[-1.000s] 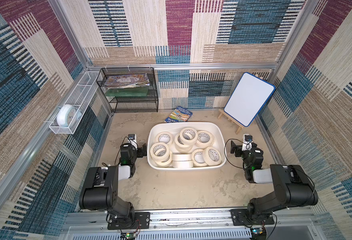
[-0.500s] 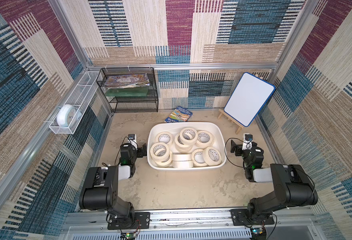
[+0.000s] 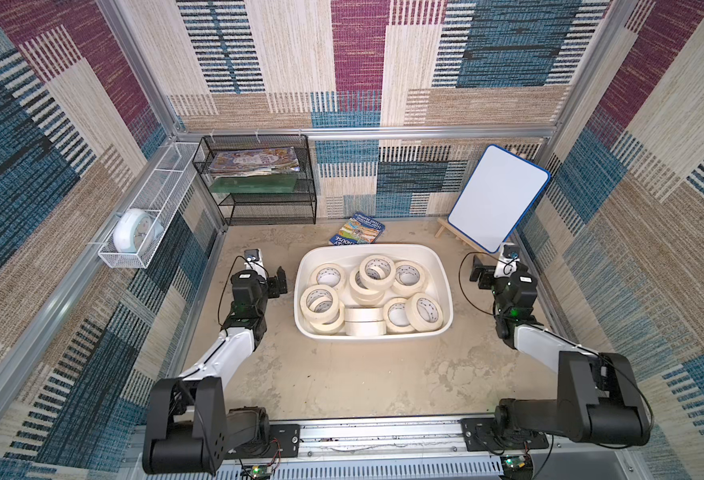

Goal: Take out the art tape in the storage box
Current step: Pick up the art tape from the storage box.

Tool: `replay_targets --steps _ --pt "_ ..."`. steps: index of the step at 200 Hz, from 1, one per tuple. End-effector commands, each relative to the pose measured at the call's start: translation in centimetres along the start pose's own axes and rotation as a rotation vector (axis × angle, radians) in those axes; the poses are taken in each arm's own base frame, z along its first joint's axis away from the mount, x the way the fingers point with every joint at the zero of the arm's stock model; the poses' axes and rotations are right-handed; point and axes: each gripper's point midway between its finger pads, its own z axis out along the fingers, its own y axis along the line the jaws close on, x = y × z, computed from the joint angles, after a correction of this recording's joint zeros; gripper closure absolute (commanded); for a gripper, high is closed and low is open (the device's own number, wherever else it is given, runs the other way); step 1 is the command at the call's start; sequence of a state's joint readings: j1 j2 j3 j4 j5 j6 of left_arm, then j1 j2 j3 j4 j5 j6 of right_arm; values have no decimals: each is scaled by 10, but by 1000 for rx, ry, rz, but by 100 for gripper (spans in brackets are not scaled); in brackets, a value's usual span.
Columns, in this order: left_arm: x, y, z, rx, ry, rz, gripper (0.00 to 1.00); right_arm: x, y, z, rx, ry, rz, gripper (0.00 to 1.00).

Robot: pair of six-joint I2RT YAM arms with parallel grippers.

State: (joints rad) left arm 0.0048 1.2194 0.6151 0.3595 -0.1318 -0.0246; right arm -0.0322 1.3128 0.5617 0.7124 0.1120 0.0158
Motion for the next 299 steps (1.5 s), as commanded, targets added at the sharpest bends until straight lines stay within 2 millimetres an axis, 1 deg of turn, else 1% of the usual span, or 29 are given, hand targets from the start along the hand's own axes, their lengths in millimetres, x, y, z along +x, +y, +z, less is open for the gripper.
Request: replay_targets --steps 1,7,10,15,26,37,38,40,43,45,48,63,77,96,115,128,144,175,211,226,249,266,299 --pt "6 13 -23 -131 84 -7 2 32 7 -9 20 242 1 0" --pt "-1 8 -29 -133 81 12 3 23 17 -11 8 244 -5 1" --pt "-4 5 -32 -132 82 24 3 23 21 -13 2 262 -13 2" --pt "-7 -3 -37 -128 88 51 3 20 34 -15 -22 284 -30 2" --pt "-17 -20 -46 -110 98 111 4 5 58 -17 -60 321 -68 3" --pt "-24 -40 -52 -74 117 163 4 -5 89 -21 -117 378 -117 3" --pt "-24 -41 -53 -71 119 167 4 -11 90 -19 -117 374 -115 3" --pt "-25 -45 -54 -64 124 174 4 -4 96 -22 -132 404 -129 3" --pt "-26 -50 -55 -54 129 181 4 -9 104 -23 -149 416 -134 3" --pt "-26 -52 -56 -49 136 187 4 -8 108 -24 -158 433 -141 3" --pt "-26 -56 -58 -42 145 192 4 -13 119 -26 -183 441 -148 3" --pt "-29 -74 -63 17 177 188 6 -22 163 -35 -312 491 -146 3" --pt "-28 -87 -68 76 208 161 7 -23 197 -44 -430 545 -122 5" --pt "-24 -104 -74 141 260 143 8 -14 223 -47 -491 610 -129 10" --pt "-18 -119 -77 183 317 165 8 8 244 -46 -520 696 -163 12" --pt "-13 -128 -80 198 353 192 8 25 254 -43 -532 754 -183 14" --pt "-10 -137 -82 216 372 208 7 37 266 -37 -549 795 -181 17" --pt "-8 -144 -85 251 360 182 7 51 282 -23 -569 827 -164 23" --pt "-14 -146 -88 266 356 151 7 62 298 -10 -588 855 -151 39" --pt "-11 -146 -87 260 364 156 7 68 299 -6 -579 873 -156 44" --pt "-6 -143 -88 251 378 161 7 76 296 -3 -553 890 -176 46" --pt "-4 -141 -90 249 377 155 7 80 294 -1 -541 896 -186 49" --pt "3 -138 -93 246 392 144 7 83 292 0 -530 896 -202 73"
